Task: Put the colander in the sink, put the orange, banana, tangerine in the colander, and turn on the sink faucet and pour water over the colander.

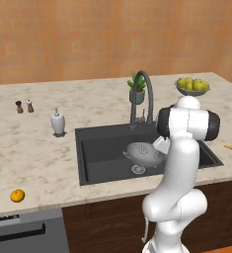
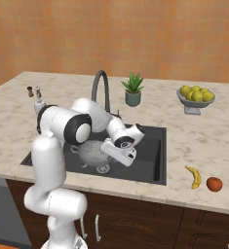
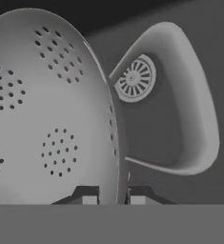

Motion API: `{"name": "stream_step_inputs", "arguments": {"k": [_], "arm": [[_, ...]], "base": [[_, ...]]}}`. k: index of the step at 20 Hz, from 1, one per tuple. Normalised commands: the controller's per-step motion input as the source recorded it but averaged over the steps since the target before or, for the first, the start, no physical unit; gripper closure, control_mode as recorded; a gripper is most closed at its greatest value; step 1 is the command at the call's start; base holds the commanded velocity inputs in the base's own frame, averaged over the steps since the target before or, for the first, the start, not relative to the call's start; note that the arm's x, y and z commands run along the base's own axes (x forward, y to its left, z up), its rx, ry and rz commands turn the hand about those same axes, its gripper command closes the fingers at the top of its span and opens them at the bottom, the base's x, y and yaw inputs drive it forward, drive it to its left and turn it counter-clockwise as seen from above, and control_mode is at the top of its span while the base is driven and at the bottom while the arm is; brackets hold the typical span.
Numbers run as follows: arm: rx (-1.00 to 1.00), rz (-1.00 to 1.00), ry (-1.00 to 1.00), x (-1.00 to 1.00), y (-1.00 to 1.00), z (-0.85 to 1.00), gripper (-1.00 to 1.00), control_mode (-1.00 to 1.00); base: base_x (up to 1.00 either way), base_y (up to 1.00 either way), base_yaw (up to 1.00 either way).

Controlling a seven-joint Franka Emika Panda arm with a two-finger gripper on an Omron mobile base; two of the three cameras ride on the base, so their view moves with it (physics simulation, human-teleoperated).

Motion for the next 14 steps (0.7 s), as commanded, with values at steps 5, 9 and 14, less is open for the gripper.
{"name": "stream_step_inputs", "arguments": {"k": [5, 9, 14], "arm": [[-0.1, 0.0, 0.07, 0.16, 0.02, -0.43, 1.0, -1.0], [-0.12, 0.0, 0.0, 0.0, 0.06, -0.41, 1.0, -1.0], [-0.11, 0.0, 0.0, -0.02, 0.15, -0.38, 1.0, -1.0]], "base": [[0.0, 0.0, 0.0], [0.0, 0.0, 0.0], [0.0, 0.0, 0.0]]}}
